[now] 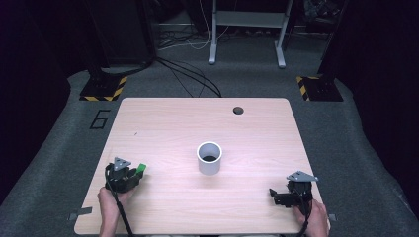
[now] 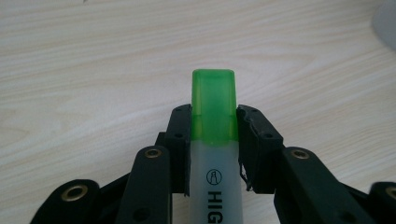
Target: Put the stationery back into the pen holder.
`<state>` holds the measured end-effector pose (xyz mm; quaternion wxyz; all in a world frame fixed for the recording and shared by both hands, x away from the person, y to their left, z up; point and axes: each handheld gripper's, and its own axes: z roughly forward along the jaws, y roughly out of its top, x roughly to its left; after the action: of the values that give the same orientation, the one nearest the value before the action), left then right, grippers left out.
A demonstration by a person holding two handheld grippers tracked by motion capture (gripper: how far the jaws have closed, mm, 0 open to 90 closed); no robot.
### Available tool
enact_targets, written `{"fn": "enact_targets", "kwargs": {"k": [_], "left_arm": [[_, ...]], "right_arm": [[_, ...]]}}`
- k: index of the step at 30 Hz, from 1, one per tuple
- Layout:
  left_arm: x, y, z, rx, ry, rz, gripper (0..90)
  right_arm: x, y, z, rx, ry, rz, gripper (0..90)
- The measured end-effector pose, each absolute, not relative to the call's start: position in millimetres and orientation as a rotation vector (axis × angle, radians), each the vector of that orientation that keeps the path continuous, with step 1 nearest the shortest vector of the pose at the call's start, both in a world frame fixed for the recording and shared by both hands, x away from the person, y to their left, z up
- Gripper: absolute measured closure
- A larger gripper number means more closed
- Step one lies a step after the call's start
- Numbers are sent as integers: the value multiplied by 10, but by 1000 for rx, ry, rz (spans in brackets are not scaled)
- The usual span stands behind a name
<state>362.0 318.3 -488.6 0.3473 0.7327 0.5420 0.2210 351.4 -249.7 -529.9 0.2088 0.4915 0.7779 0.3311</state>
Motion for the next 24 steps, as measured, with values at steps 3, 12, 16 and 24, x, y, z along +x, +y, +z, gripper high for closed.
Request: {"fn": "enact_targets", "kwargs": {"k": [3, 12, 16, 24], "left_arm": [[3595, 3190, -4805, 1885, 1377, 563, 673], [3561, 3128, -4567, 1857, 1288, 558, 673], [3567, 3089, -4488, 1852, 1254, 557, 672], [3598, 2989, -4400, 1857, 1200, 538, 672]], "right_arm": [[3514, -2497, -5299, 1369, 2165, 921, 0], [3514, -2497, -5299, 1368, 2164, 922, 0], [3514, -2497, -5299, 1368, 2164, 921, 0], [3514, -2498, -5299, 1368, 2165, 921, 0]]}}
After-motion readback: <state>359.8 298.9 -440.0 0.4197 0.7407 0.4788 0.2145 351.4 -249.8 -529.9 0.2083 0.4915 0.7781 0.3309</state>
